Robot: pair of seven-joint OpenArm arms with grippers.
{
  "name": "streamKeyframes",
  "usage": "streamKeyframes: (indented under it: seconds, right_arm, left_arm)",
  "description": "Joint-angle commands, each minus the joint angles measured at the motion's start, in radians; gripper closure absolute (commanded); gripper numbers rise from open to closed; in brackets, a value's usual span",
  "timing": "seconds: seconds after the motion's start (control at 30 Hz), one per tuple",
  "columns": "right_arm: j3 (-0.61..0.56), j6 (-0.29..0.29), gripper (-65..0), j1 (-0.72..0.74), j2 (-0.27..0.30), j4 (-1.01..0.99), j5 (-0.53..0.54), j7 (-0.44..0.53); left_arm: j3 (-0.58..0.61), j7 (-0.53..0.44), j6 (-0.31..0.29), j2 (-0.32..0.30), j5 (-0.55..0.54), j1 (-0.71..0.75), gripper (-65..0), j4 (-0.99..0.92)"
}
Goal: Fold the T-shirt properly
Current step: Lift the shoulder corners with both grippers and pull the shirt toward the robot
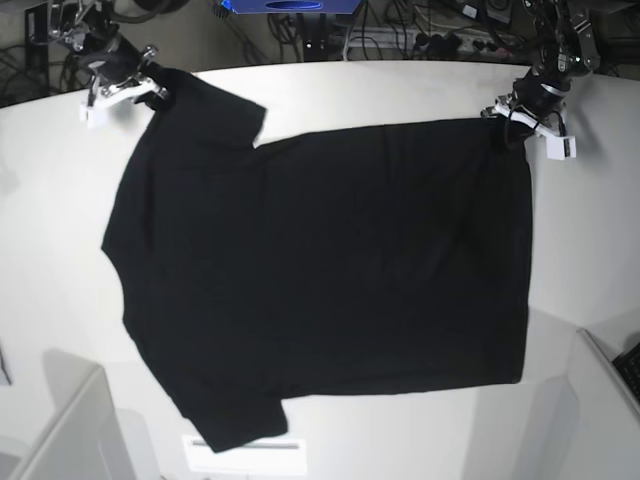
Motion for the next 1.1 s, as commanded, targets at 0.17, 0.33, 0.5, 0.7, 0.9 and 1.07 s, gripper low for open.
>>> streamKeyframes:
  seconds: [0.17,0.33,0.5,0.7,0.9,1.07]
  right_arm:
    - [0.007,-0.001,0.0,-0.047,0.009,0.033,0.001,-0.002]
    - [0.007,-0.001,0.0,-0.085,0.009,0.081,0.002,0.003]
    - [0.007,-0.001,0.0,-0.128,0.009,0.141,0.002,0.001]
    - [0.007,-0.001,0.0,-0.187,0.008,0.198,0.004,0.005]
    - [0.007,0.0,0.0,-0.237,0.005,0.264,0.005,0.006]
    - [0.007,0.0,0.0,-0.243,0.003,0.294,0.016,0.003]
  left_arm:
    - [-0.006,-0.013,-0.008,-0.015,-0.011,0.061,0.0,0.084]
    - [-0.008,-0.015,-0.008,-0.018,-0.008,0.093,0.0,0.111]
    - [-0.057,-0.012,-0.011,-0.032,-0.008,0.13,0.0,0.137]
    - [-0.095,-0.012,-0.011,-0.036,-0.008,0.18,0.0,0.179]
    - [-0.097,-0.013,-0.011,-0.033,-0.008,0.209,0.0,0.179]
    - [-0.092,-0.015,-0.011,-0.032,-0.008,0.249,0.0,0.199]
